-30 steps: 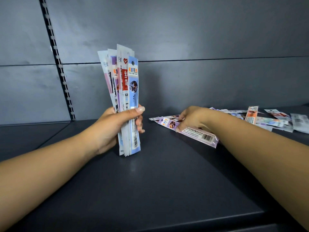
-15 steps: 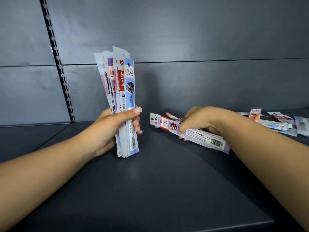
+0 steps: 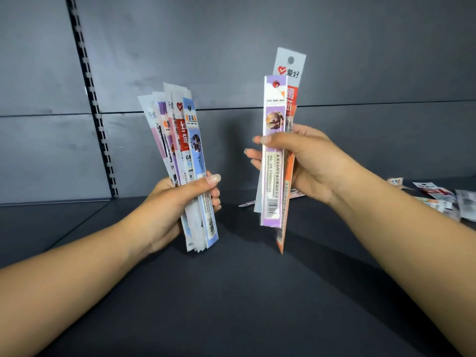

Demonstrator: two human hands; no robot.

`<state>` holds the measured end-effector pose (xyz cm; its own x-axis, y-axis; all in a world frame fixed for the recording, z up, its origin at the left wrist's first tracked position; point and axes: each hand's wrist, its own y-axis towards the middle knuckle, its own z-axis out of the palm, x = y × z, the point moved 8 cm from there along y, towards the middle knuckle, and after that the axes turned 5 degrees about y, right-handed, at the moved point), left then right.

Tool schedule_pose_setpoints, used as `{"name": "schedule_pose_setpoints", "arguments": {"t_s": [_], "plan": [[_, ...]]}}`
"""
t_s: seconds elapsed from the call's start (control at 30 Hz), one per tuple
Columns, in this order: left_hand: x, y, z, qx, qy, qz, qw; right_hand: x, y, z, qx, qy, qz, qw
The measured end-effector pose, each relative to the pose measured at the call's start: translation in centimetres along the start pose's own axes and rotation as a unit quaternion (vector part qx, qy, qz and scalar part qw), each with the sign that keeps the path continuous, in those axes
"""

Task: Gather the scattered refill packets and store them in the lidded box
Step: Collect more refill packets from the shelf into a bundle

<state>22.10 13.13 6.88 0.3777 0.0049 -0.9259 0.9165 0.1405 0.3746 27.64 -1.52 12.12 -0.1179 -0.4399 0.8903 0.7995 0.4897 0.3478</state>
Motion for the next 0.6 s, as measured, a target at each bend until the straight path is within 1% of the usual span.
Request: {"name": "schedule_pose_setpoints", "arguments": {"t_s": [0.1, 0.2, 0.27, 0.33, 0.4, 0.47, 0.53, 0.6], "plan": [[-0.2, -0.1, 0.0, -0.005, 0.006, 0.004, 1.000, 0.2, -0.4, 0.4, 0.016, -0.024, -0.018, 0.999], [-0.3, -0.2, 0.1, -0.002, 0.024, 0.004, 1.000, -0.2, -0.4, 0.3, 0.009, -0.063, -0.020, 0.998], [-0.3, -0.2, 0.1, 0.001, 0.025, 0.000, 1.000, -0.3, -0.5, 0.6, 0.006, -0.049, -0.030, 0.998], [-0.3, -0.3, 0.4, 0.012, 0.008, -0.006, 1.000, -0.3, -0.8, 1.4, 0.013, -0.010, -0.036, 0.999], [-0.4, -0.5, 1.2, 0.051, -0.030, -0.024, 0.998, -0.6, -1.2, 2.5, 0.031, 0.031, -0.025, 0.999], [-0.6, -1.1, 2.7, 0.117, -0.067, -0.051, 0.990, -1.0, -1.5, 3.7, 0.057, 0.051, -0.016, 0.997], [-0.5, -1.8, 3.8, 0.158, -0.084, -0.083, 0.980, -1.3, -1.8, 4.7, 0.076, 0.031, -0.009, 0.997], [-0.4, -2.1, 4.4, 0.168, -0.094, -0.103, 0.976, -1.5, -2.1, 5.2, 0.085, -0.009, -0.010, 0.996]]}}
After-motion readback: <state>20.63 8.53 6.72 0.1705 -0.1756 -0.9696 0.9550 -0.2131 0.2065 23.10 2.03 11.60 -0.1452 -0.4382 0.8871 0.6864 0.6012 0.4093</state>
